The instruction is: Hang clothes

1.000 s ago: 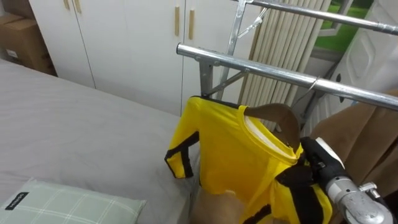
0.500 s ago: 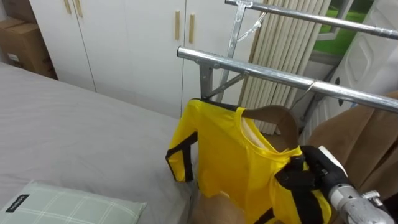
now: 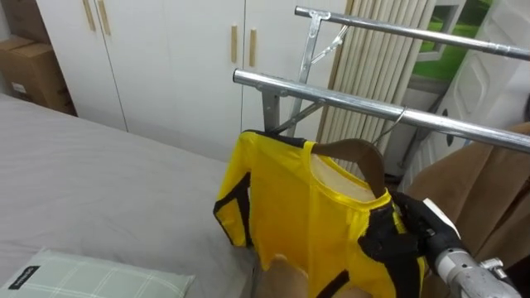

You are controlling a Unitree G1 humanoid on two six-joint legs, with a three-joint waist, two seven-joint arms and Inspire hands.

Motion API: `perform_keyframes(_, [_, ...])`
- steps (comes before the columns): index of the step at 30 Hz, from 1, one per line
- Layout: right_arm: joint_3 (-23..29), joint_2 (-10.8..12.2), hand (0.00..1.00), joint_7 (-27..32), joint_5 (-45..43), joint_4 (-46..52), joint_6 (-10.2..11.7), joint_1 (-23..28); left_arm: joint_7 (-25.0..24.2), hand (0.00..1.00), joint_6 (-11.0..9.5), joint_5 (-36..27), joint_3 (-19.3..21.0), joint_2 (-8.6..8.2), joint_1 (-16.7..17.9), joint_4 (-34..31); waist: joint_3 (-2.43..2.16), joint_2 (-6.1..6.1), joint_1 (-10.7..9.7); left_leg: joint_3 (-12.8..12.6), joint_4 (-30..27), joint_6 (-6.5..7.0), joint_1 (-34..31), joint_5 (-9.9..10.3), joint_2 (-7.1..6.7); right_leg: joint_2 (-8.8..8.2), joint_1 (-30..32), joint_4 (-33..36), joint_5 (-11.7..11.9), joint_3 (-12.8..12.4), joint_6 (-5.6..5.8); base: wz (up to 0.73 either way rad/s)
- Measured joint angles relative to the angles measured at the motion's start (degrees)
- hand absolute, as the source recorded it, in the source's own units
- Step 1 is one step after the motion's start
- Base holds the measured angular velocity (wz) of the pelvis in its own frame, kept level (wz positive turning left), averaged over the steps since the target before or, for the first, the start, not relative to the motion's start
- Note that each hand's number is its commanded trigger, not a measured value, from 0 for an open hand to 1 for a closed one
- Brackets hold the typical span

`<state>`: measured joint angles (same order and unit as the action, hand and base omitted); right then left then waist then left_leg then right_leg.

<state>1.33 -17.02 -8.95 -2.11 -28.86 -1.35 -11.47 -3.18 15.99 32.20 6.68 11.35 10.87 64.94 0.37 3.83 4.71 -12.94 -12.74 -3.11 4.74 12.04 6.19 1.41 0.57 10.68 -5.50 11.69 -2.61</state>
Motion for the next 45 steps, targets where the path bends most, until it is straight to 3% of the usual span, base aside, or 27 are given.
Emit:
perform_keyframes(16, [0.0, 0.0, 0.0, 0.3, 0.0, 0.0, 0.0, 0.2, 0.0, 0.0, 0.0, 0.0, 0.4, -0.43, 0.1, 0.2, -0.01, -0.06, 0.1, -0.7, 0.1, -0.05, 0.1, 0.0, 0.05, 0.14, 0.0, 0.2, 0.0, -0.6, -0.02, -0.02])
perform_keyframes(28, [2.3, 0.0, 0.0, 5.3, -2.7, 1.6, 0.0, 0.2, 0.0, 0.0, 0.0, -0.3, 1.7, -0.7, 0.1, 0.3, 0.0, -0.05, -0.1, -1.3, 0.1, -0.05, -0.5, 0.0, 0.08, 0.5, 1.0, 0.2, 0.0, -1.3, -0.02, -0.02])
perform_keyframes(37, [2.9, -0.4, 0.0, 7.5, -2.7, 9.0, 0.0, 0.8, 0.0, 0.0, 0.2, -0.4, 2.1, -0.79, 0.3, 0.3, -0.03, -0.09, -1.5, -1.3, 0.2, -0.08, -1.3, 0.0, 0.23, 0.5, 1.7, 0.1, 0.1, -1.3, -0.17, 0.0])
perform_keyframes(45, [7.4, -0.8, 0.0, 8.4, -0.2, 15.4, -0.1, 1.8, 0.0, 0.0, -0.1, -0.4, 2.3, -0.86, 2.2, 0.2, -0.22, 0.36, -3.9, -1.2, 0.5, -0.08, -1.0, 0.0, 0.15, 0.54, 1.6, 0.2, -0.1, -1.5, -0.01, -0.01])
